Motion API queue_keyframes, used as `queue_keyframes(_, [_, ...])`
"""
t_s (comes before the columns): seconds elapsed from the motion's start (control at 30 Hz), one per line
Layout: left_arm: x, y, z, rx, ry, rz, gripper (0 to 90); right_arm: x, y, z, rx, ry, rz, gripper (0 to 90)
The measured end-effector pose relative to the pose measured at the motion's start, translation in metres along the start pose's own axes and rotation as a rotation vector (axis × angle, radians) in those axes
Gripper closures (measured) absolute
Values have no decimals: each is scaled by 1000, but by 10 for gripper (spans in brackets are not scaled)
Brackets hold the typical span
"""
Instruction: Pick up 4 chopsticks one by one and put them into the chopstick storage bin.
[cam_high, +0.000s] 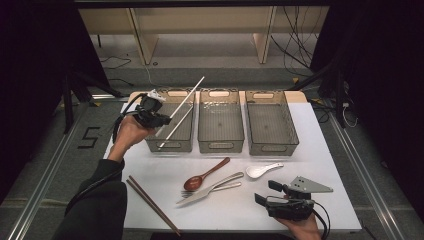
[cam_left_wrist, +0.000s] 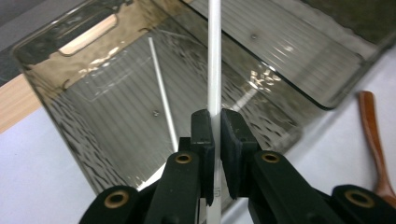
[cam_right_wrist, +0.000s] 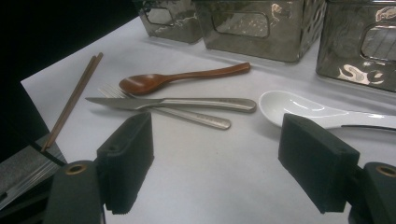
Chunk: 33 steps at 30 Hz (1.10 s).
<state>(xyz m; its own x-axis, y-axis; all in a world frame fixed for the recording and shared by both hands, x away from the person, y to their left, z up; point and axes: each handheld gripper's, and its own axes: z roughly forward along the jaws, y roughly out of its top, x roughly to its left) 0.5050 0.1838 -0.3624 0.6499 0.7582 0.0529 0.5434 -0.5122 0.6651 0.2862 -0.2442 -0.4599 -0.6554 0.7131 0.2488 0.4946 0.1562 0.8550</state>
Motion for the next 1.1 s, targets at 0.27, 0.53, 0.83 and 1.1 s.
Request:
queue_keyframes(0.27, [17, -1, 9, -17, 57, -49, 836, 0, 0, 0, 0, 1, 0, 272])
queue_keyframes(0.53, [25, -8, 25, 6, 65, -84, 836, 0, 0, 1, 1, 2, 0, 272])
queue_keyframes(0.83, [28, -17, 33, 31, 65, -104, 836, 0, 0, 0, 3, 3, 4, 272])
queue_keyframes(1.1, [30, -25, 37, 72, 68, -134, 836, 0, 0, 1, 2, 2, 0, 272])
